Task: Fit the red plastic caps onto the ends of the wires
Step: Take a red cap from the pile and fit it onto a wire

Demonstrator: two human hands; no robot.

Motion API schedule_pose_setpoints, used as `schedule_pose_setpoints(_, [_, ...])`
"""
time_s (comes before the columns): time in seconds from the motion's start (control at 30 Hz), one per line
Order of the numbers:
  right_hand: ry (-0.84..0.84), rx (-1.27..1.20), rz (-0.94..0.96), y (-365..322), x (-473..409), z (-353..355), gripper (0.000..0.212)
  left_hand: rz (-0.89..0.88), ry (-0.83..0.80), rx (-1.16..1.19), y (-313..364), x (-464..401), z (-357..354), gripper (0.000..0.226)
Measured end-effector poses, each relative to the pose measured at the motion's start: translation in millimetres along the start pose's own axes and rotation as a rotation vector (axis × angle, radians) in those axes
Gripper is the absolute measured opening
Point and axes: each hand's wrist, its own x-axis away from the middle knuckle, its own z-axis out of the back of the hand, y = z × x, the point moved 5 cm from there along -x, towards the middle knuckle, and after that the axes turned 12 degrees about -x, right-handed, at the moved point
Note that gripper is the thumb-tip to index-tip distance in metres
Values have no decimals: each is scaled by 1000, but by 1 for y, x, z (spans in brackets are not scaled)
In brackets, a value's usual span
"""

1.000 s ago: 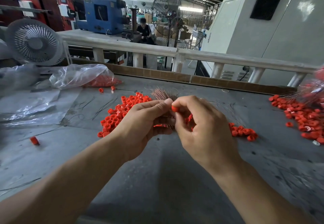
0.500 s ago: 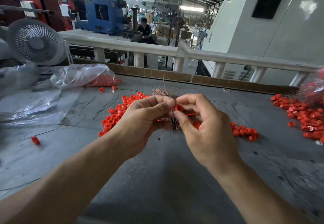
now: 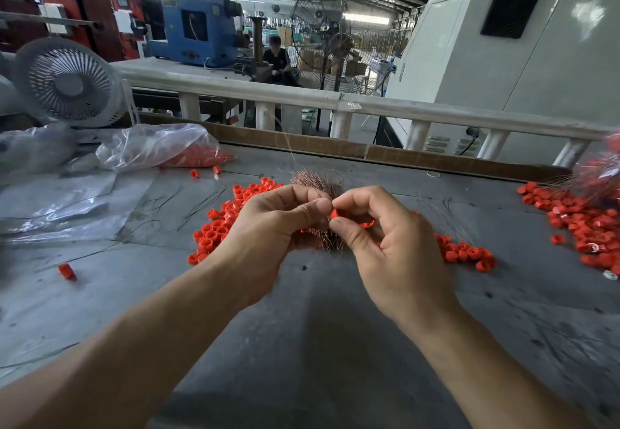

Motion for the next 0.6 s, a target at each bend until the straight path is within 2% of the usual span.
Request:
schedule_pose_setpoints(0.2, [35,146,13,0,-1,6,15,6,17,-27,1,1,0,22])
schedule_pose_setpoints(0.37, [155,319,-40,13,-7,30,15,41,107,-92,-3,-2,6,8])
schedule_pose_setpoints(0.47, [266,482,-139,27,-11,59,16,45,136,-130,-4,-3,9,10])
schedule_pose_setpoints(0.6, [332,696,-388,48,-10,102,13,26,157,-210,-4,-3,12,13])
